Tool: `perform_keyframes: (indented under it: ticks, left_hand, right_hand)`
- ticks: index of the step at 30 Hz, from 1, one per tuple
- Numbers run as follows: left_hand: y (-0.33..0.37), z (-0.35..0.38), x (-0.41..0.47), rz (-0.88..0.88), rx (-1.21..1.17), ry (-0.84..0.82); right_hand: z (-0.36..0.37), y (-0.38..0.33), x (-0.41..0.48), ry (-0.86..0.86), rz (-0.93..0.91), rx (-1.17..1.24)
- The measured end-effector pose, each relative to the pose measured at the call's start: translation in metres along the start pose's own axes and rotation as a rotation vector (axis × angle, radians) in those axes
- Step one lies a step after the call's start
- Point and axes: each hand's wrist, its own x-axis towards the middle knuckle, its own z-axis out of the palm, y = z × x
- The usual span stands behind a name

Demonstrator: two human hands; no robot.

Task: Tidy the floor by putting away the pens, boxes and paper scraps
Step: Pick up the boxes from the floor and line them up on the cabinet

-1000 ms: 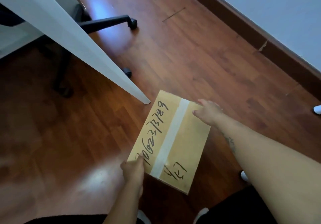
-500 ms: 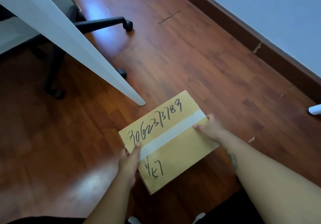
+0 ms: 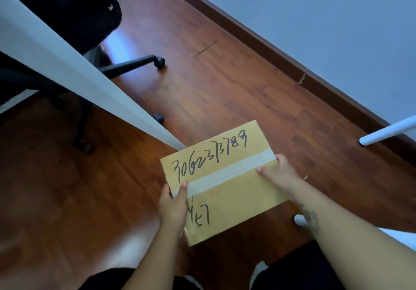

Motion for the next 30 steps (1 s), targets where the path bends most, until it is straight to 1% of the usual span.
perform_keyframes:
  ticks: [3, 7, 11, 15, 19, 22, 25, 27, 30]
  left_hand:
    - [0.043, -0.013, -0.03, 0.004, 0.025, -0.031]
    - [0.092, -0.037, -0.076, 0.04, 0.049, -0.042]
    - [0.142, -0.069, -0.128, 0.089, 0.107, -0.076]
    - [0.181, -0.1, -0.18, 0.118, 0.108, -0.139]
    - [0.217, -0.134, -0.235, 0.112, 0.142, -0.13]
    - [0.237, -0.156, -0.255, 0.125, 0.18, -0.139]
    - [0.252, -0.179, -0.259, 0.168, 0.28, -0.24]
    - [0.266, -0.19, -0.259, 0.216, 0.34, -0.321]
    - [0.288, -0.201, -0.26, 0.325, 0.473, -0.413]
  right_hand:
    - [-0.023, -0.014, -0.043, 0.03, 0.01, 0.073]
    - [-0.05, -0.039, -0.104, 0.063, -0.021, 0.143]
    - [-0.081, -0.06, -0.172, 0.068, -0.01, 0.154]
    - [-0.108, -0.077, -0.239, 0.041, -0.005, 0.215]
    - [-0.128, -0.09, -0.312, 0.05, 0.028, 0.262]
    - [-0.13, -0.096, -0.356, 0.104, 0.031, 0.245]
    - [-0.119, -0.092, -0.395, 0.166, 0.06, 0.291]
    - [-0.105, -0.087, -0.419, 0.238, 0.083, 0.344]
    - [-0.081, -0.081, -0.455, 0.328, 0.132, 0.428]
